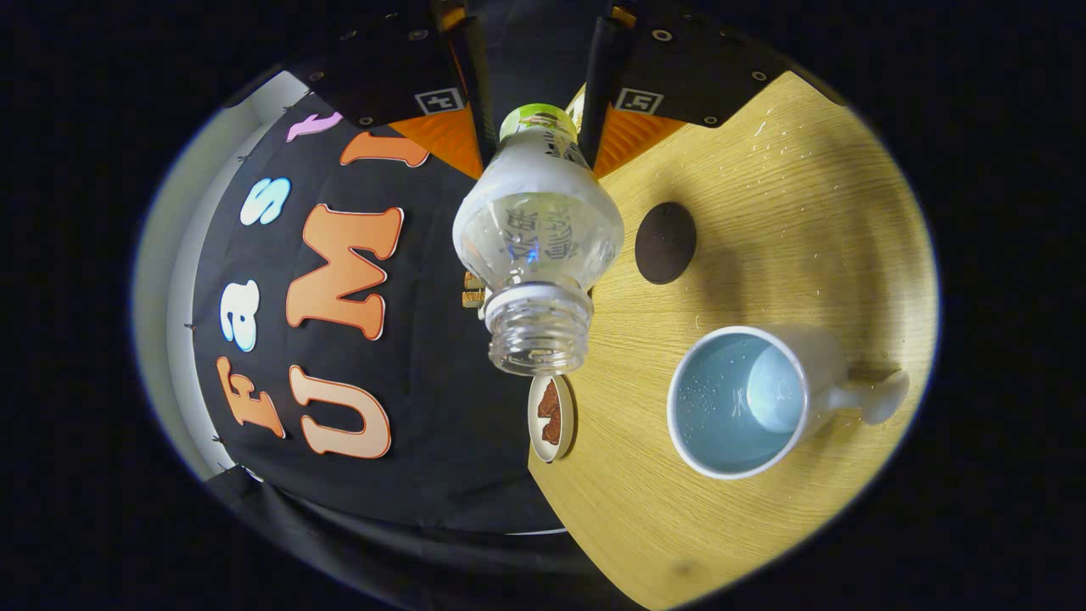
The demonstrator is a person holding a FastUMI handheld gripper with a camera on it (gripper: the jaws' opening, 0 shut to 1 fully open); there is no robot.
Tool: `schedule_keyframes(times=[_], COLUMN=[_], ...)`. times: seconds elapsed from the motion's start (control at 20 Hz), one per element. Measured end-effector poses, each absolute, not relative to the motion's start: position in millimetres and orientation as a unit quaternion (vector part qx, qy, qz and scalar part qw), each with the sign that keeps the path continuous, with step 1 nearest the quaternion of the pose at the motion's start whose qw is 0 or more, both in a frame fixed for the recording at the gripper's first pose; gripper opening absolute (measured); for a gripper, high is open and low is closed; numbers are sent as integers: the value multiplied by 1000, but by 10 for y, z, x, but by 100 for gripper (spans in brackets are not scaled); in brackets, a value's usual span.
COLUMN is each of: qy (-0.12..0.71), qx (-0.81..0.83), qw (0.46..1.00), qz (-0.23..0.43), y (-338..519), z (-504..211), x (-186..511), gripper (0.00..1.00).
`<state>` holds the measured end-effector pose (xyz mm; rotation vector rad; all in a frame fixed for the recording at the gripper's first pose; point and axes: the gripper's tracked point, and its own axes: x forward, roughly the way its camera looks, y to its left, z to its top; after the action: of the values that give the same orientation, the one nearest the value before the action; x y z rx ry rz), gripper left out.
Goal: Take the bottle from table, then pour the juice into the cup, finally place the bottle on the coaster
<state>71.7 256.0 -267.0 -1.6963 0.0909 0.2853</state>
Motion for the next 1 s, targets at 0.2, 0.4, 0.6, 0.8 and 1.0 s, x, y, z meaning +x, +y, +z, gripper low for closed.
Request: schedule_keyframes(times=[0.2, 0.4, 0.6, 0.8, 1.0], qy=[23, 12, 2, -1, -2], qx=[-764, -776, -787, -795, -799], qw=[630, 615, 601, 589, 583], qz=[137, 141, 141, 145, 149], y=[2609, 2635, 2652, 2660, 2667], z=[-2613, -2570, -2519, -2496, -2487], x=[725, 779, 782, 803, 800], gripper=[50, 50, 50, 50, 50])
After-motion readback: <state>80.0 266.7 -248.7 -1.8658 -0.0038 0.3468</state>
